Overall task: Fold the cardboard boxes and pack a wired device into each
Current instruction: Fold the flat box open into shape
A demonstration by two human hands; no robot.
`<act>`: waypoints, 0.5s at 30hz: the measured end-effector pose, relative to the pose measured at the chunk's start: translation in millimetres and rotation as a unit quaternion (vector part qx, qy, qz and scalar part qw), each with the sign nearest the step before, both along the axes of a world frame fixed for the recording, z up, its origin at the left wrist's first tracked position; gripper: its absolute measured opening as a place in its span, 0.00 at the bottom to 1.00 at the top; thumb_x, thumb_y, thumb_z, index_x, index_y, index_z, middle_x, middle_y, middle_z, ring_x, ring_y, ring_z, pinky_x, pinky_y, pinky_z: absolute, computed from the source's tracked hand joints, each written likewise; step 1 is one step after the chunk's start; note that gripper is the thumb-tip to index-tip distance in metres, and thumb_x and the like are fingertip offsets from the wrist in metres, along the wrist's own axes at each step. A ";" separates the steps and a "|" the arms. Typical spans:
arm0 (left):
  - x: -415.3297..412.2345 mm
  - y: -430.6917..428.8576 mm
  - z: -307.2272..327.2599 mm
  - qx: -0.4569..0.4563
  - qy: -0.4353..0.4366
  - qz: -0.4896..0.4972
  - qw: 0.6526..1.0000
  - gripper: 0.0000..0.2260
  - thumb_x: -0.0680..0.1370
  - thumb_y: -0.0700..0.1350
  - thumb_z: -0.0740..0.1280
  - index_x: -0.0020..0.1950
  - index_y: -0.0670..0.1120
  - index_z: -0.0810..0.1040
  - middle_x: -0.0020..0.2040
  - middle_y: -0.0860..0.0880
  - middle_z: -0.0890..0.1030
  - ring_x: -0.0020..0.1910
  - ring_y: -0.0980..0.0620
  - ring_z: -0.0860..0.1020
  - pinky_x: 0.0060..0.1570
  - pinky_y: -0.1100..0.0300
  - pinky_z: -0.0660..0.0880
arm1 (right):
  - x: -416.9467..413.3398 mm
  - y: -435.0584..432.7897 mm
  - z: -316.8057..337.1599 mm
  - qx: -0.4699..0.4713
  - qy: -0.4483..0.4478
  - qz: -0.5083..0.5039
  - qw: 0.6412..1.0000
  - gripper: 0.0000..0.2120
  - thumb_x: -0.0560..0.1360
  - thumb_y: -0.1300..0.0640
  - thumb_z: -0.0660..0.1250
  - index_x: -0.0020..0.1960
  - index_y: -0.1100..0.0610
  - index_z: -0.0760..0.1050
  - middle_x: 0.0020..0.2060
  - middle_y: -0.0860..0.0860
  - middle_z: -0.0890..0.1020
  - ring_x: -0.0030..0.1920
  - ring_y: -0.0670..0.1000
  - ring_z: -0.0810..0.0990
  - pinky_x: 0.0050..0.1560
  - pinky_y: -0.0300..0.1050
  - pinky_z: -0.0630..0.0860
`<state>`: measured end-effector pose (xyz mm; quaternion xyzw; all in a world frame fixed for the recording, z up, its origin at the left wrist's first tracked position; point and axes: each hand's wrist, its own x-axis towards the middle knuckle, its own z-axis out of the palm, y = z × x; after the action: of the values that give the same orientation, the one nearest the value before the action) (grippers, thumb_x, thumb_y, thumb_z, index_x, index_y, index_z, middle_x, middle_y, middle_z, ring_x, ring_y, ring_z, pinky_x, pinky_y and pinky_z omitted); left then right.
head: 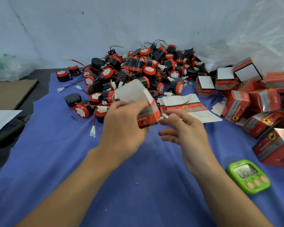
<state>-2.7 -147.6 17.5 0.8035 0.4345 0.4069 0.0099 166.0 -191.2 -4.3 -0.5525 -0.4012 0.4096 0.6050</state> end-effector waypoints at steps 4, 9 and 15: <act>10.2 -11.0 -15.9 0.034 0.215 -0.026 0.976 0.14 0.67 0.34 0.69 0.49 0.48 0.80 0.41 0.49 0.83 0.42 0.42 0.80 0.54 0.53 0.67 | -1.0 -0.5 -3.5 -0.020 -0.103 0.043 0.993 0.19 0.68 0.41 0.71 0.58 0.44 0.82 0.50 0.43 0.87 0.51 0.43 0.86 0.54 0.48 0.81; 8.6 -13.6 -11.6 -0.085 0.272 -0.012 0.958 0.15 0.77 0.52 0.67 0.63 0.53 0.71 0.54 0.51 0.83 0.51 0.46 0.80 0.43 0.56 0.66 | -4.6 0.4 -9.8 -0.062 -0.271 0.050 0.959 0.19 0.76 0.59 0.69 0.63 0.42 0.80 0.52 0.40 0.87 0.50 0.39 0.84 0.57 0.45 0.80; 26.3 -29.5 -19.4 -0.058 0.383 0.028 0.921 0.13 0.80 0.44 0.61 0.65 0.49 0.72 0.56 0.47 0.83 0.49 0.46 0.83 0.40 0.54 0.71 | -8.3 -2.1 -11.8 -0.045 -0.321 0.049 0.945 0.20 0.75 0.63 0.69 0.61 0.43 0.82 0.47 0.39 0.88 0.46 0.39 0.85 0.53 0.44 0.82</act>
<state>23.6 -177.0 -1.9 0.8836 0.4499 0.0420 -0.1224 157.7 -193.3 -16.1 -0.6607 -0.5825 0.2571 0.3976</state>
